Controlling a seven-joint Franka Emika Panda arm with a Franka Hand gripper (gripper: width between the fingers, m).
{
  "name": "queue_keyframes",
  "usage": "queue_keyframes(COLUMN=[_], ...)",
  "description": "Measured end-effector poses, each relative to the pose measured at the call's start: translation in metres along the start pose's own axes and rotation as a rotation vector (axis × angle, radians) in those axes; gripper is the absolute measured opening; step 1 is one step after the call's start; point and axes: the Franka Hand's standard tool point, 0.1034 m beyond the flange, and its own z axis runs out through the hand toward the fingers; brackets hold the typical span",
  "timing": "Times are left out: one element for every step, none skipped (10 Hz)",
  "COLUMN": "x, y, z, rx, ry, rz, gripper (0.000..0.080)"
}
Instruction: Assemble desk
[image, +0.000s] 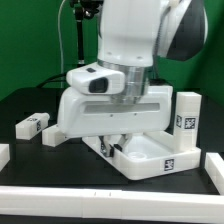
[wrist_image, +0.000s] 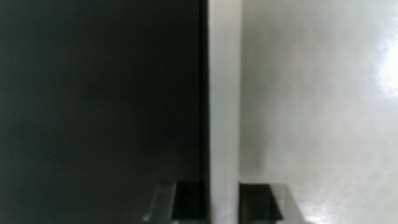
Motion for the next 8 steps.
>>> queue_keyframes(x=[0.004,0.005,0.005,0.004,0.002,0.004,0.009,0.020], y=[-0.002,-0.003,-0.003,-0.001,0.001,-0.001,-0.009,-0.016], z=[-0.001,-0.001,-0.001,0.000,0.000,0.000,-0.001,-0.003], rx=[-0.009,-0.017,-0.019,-0.023,-0.027,-0.035,-0.044,-0.057], ry=[-0.001,-0.005,-0.007,-0.013,-0.017,-0.023,-0.029,-0.031], rz=[-0.059,-0.126,-0.155,-0.241,-0.305,-0.372,-0.473,-0.584], gripper=[0.0067,0.0067,0.0067,0.0067,0.0067,0.0067,0.0067,0.0067])
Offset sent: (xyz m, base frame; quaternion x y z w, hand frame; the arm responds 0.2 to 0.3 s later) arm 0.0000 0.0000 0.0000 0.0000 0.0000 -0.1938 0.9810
